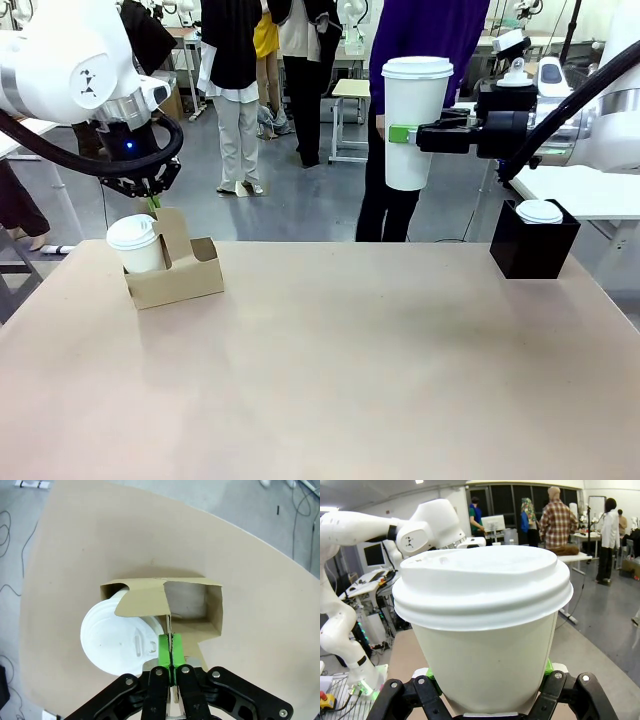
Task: Pour a drink into a cup and package it in a carrier.
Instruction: Position the Cup Carrier in the center of the table.
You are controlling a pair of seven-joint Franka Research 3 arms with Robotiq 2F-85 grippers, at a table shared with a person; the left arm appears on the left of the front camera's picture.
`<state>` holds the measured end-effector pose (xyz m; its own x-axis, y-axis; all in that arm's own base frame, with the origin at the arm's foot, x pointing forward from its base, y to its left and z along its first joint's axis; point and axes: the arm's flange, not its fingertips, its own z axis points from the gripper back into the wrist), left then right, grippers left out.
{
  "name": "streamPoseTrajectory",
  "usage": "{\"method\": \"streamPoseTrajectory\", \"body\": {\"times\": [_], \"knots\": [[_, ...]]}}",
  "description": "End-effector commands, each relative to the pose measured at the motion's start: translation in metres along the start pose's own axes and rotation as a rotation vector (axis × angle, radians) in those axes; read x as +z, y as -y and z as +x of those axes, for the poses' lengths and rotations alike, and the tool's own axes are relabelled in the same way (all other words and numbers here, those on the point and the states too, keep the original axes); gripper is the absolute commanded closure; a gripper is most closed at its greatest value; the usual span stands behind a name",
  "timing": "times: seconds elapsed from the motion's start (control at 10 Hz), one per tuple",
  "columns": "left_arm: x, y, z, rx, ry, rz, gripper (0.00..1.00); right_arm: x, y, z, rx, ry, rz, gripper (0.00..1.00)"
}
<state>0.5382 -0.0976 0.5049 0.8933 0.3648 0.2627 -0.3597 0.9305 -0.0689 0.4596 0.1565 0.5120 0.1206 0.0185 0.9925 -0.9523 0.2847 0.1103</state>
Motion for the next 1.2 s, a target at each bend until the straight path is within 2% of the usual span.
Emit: {"method": "streamPoseTrajectory", "body": {"times": [0.0, 0.1, 0.2, 0.3, 0.5, 0.8, 1.1], "knots": [[0.001, -0.001, 0.0, -0.004, -0.006, 0.005, 1.0, -0.002, -0.001, 0.003, 0.007, 0.0, -0.005, 0.2], [0.001, -0.001, 0.0, -0.004, -0.006, 0.005, 1.0, -0.002, -0.001, 0.003, 0.007, 0.0, -0.005, 0.2], [0.0, 0.0, 0.0, 0.0, -0.001, 0.001, 0.96, -0.002, -0.001, 0.003, 0.007, 0.0, -0.005, 0.2], [0.019, 0.004, -0.006, 0.02, -0.004, 0.001, 0.99, -0.002, -0.001, 0.003, 0.007, 0.0, -0.005, 0.2], [0.056, 0.022, -0.025, 0.053, 0.005, 0.037, 0.99, -0.002, -0.001, 0.003, 0.007, 0.0, -0.005, 0.2], [0.098, 0.067, -0.087, -0.026, -0.033, 0.0, 0.99, -0.002, -0.001, 0.003, 0.007, 0.0, -0.005, 0.2], [0.116, 0.114, -0.171, -0.118, -0.01, -0.003, 0.99, -0.002, -0.001, 0.003, 0.007, 0.0, -0.005, 0.2]]}}
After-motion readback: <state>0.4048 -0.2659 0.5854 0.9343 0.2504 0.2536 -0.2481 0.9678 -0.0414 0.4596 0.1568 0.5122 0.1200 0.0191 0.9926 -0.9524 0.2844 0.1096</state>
